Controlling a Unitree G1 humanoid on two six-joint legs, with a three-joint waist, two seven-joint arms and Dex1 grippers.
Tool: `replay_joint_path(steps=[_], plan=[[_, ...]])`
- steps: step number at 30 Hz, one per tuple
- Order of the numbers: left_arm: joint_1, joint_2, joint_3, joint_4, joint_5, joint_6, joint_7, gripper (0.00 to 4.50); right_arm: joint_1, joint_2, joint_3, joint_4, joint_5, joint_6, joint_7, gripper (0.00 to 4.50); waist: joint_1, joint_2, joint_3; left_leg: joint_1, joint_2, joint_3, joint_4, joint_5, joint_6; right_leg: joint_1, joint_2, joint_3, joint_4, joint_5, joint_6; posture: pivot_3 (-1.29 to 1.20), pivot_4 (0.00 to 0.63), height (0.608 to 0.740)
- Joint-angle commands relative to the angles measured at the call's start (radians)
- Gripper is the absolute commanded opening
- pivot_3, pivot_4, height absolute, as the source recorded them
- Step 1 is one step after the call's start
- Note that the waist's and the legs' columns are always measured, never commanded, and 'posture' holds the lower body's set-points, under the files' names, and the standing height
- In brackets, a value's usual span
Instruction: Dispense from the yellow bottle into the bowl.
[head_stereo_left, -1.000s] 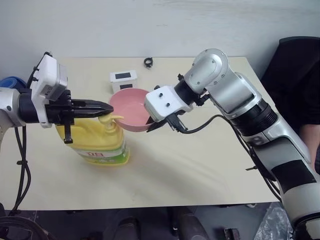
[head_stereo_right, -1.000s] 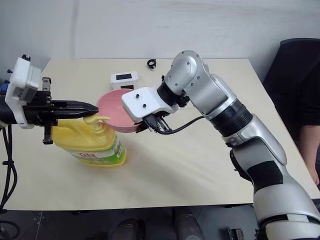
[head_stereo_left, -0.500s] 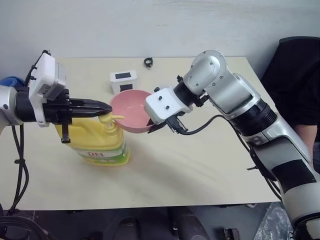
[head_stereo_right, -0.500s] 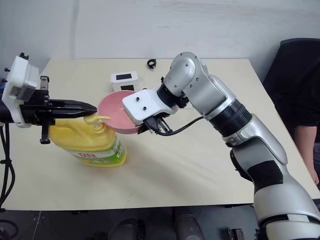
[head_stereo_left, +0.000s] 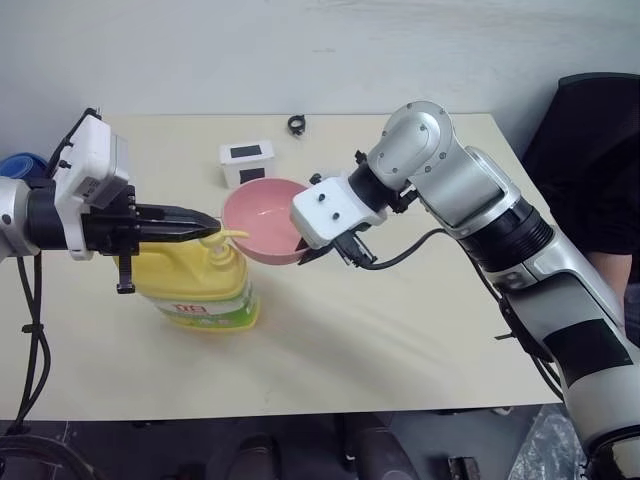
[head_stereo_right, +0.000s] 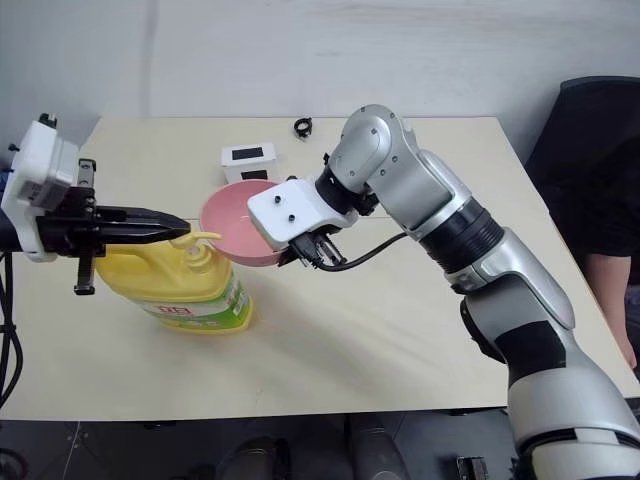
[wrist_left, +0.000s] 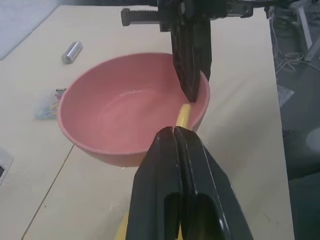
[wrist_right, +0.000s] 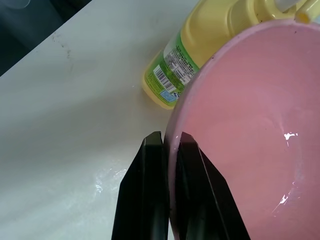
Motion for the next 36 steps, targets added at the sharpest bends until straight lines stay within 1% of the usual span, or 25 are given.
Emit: replay_joint_path(steps=[1, 6, 11, 16, 20, 25, 30, 33, 36], plan=[[0.016, 0.014, 0.006, -0.013, 0.030, -0.030, -0.001, 0.04, -0.024, -0.005, -0.009, -0.008, 0.003, -0.032, 0.056, 0.00, 0.001, 0.000, 0.000, 0.000, 0.000, 0.000, 0.000, 0.000, 0.000, 0.000, 0.000, 0.000, 0.000, 0.000, 0.000, 0.00, 0.150, 0.740], [0.019, 0.004, -0.042, 0.003, 0.064, -0.072, -0.007, 0.04, -0.032, -0.002, -0.002, -0.008, 0.012, -0.039, 0.056, 0.00, 0.001, 0.000, 0.000, 0.001, 0.000, 0.000, 0.000, 0.000, 0.000, 0.000, 0.000, 0.000, 0.000, 0.000, 0.000, 0.00, 0.150, 0.740], [0.005, 0.005, -0.077, 0.013, 0.062, -0.080, -0.021, 0.04, -0.037, -0.002, 0.003, -0.008, 0.015, -0.043, 0.056, 0.00, 0.002, 0.000, 0.000, 0.001, 0.000, 0.000, 0.000, 0.000, 0.000, 0.001, 0.000, 0.000, 0.000, 0.000, 0.000, 0.00, 0.150, 0.740], [0.027, 0.019, -0.118, 0.011, 0.085, -0.100, -0.057, 0.04, -0.046, -0.001, 0.010, -0.004, 0.016, -0.049, 0.056, 0.00, 0.001, 0.000, 0.000, 0.002, 0.000, 0.001, 0.000, 0.000, 0.000, 0.001, 0.001, 0.001, 0.000, 0.000, 0.000, 0.00, 0.150, 0.740], [0.077, 0.034, -0.159, 0.010, 0.138, -0.137, -0.068, 0.04, -0.053, -0.005, 0.019, -0.017, 0.031, -0.050, 0.056, 0.00, 0.000, 0.001, 0.000, 0.003, 0.000, 0.001, 0.000, 0.000, 0.000, 0.001, 0.000, 0.002, 0.001, 0.000, 0.000, 0.00, 0.150, 0.740], [0.101, 0.040, -0.186, 0.016, 0.155, -0.163, -0.078, 0.04, -0.063, 0.003, 0.022, -0.011, 0.034, -0.056, 0.056, 0.00, -0.002, 0.003, -0.002, 0.006, 0.000, 0.003, 0.000, 0.000, 0.001, 0.003, 0.001, 0.004, 0.001, 0.000, -0.001, 0.00, 0.150, 0.740], [0.138, 0.049, -0.209, 0.026, 0.180, -0.195, -0.090, 0.04, -0.070, 0.011, 0.022, -0.004, 0.035, -0.061, 0.056, 0.00, -0.006, 0.004, -0.002, 0.013, 0.000, 0.005, -0.003, -0.001, 0.002, 0.007, 0.001, 0.006, 0.002, -0.001, -0.002, 0.00, 0.150, 0.740], [0.150, 0.046, -0.216, 0.036, 0.191, -0.210, -0.086, 0.04, -0.071, 0.010, 0.022, -0.009, 0.041, -0.062, 0.056, 0.00, -0.012, 0.004, -0.002, 0.020, 0.000, 0.006, -0.007, -0.001, 0.003, 0.014, 0.002, 0.006, 0.000, -0.002, -0.003, 0.00, 0.150, 0.740], [0.119, 0.027, -0.208, 0.044, 0.170, -0.191, -0.063, 0.04, -0.070, 0.010, 0.022, -0.014, 0.046, -0.060, 0.056, 0.00, -0.014, 0.004, -0.002, 0.028, 0.000, 0.006, -0.013, -0.001, 0.003, 0.020, 0.002, 0.006, -0.002, -0.003, -0.004, 0.00, 0.150, 0.740]])
